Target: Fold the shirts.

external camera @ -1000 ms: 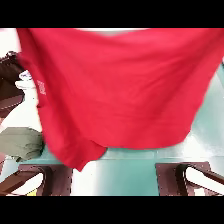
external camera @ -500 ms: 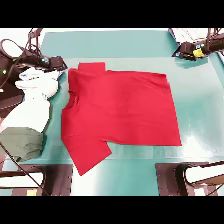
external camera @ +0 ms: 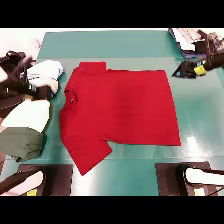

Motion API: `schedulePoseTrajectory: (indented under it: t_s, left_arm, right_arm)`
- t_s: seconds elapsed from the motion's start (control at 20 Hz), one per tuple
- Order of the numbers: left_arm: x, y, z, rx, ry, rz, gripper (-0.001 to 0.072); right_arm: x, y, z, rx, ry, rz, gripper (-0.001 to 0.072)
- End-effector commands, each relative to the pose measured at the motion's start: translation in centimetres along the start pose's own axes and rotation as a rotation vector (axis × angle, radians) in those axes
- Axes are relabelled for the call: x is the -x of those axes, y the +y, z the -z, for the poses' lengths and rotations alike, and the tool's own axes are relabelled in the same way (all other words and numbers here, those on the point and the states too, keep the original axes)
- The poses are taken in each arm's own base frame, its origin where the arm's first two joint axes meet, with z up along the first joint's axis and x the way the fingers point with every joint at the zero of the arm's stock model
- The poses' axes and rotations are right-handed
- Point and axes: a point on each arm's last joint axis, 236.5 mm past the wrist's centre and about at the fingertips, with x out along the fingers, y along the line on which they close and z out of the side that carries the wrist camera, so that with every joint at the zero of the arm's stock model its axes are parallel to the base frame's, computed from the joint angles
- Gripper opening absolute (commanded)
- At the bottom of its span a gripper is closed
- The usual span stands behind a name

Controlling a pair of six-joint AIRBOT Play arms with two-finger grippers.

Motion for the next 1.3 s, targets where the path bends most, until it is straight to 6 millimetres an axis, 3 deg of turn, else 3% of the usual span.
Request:
schedulePoseTrajectory:
  t_s: [0.0,0.1,0.2,0.4,0.55,0.65,0.7,0.75,0.8,0.95,1.05,1.1,1.15,1.25]
  left_arm:
    - [-2.7,2.1,10.7,0.1,0.157,-0.038,0.0482]
    - [-4.1,2.6,14.1,0.15,0.198,-0.04,0.0482]
    - [-5.4,2.9,16.0,0.176,0.229,-0.037,0.0482]
    - [-7.5,1.2,16.8,0.253,0.204,0.061,0.0481]
    - [-8.2,-0.6,17.0,0.275,0.189,0.15,0.048]
    - [-8.3,-0.7,16.7,0.279,0.177,0.157,0.0479]
    - [-8.3,-0.7,16.7,0.279,0.177,0.157,0.0397]
    - [-8.2,-0.7,16.4,0.276,0.171,0.158,0.0111]
    - [-7.9,-0.9,15.9,0.273,0.161,0.163,0.0026]
    - [-6.4,-1.8,14.2,0.193,0.141,0.185,0.0025]
    - [-5.5,-2.3,13.3,0.16,0.13,0.196,0.0025]
    - [-5.2,-2.4,12.8,0.145,0.115,0.198,0.0025]
    - [-5.1,-2.5,12.4,0.14,0.104,0.199,0.0025]
    - [-4.9,-2.6,11.8,0.145,0.086,0.205,0.0025]
  right_arm:
    - [-0.1,1.0,4.6,-0.013,0.042,-0.015,0.0297]
    - [0.5,2.0,5.4,-0.031,-0.002,-0.049,0.0293]
    - [1.1,2.8,5.7,-0.049,-0.04,-0.084,0.0292]
    - [2.8,3.1,5.6,-0.084,-0.111,-0.115,0.0292]
    - [4.0,2.9,5.3,-0.084,-0.155,-0.101,0.0292]
    - [4.6,2.3,5.5,-0.099,-0.162,-0.089,0.0292]
    - [4.8,1.5,6.1,-0.115,-0.145,-0.074,0.0292]
    - [4.8,-0.1,7.1,-0.137,-0.105,-0.036,0.0292]
    - [4.8,-2.1,8.5,-0.165,-0.05,0.018,0.0289]
    - [3.8,-7.9,12.8,-0.305,0.022,0.136,0.0281]
    - [2.2,-11.1,17.9,-0.432,0.109,0.182,0.0295]
    - [1.3,-12.3,20.5,-0.5,0.156,0.194,0.0386]
    - [0.1,-13.1,23.0,-0.57,0.2,0.184,0.0451]
    - [-2.5,-12.7,26.9,-0.623,0.295,0.112,0.0448]
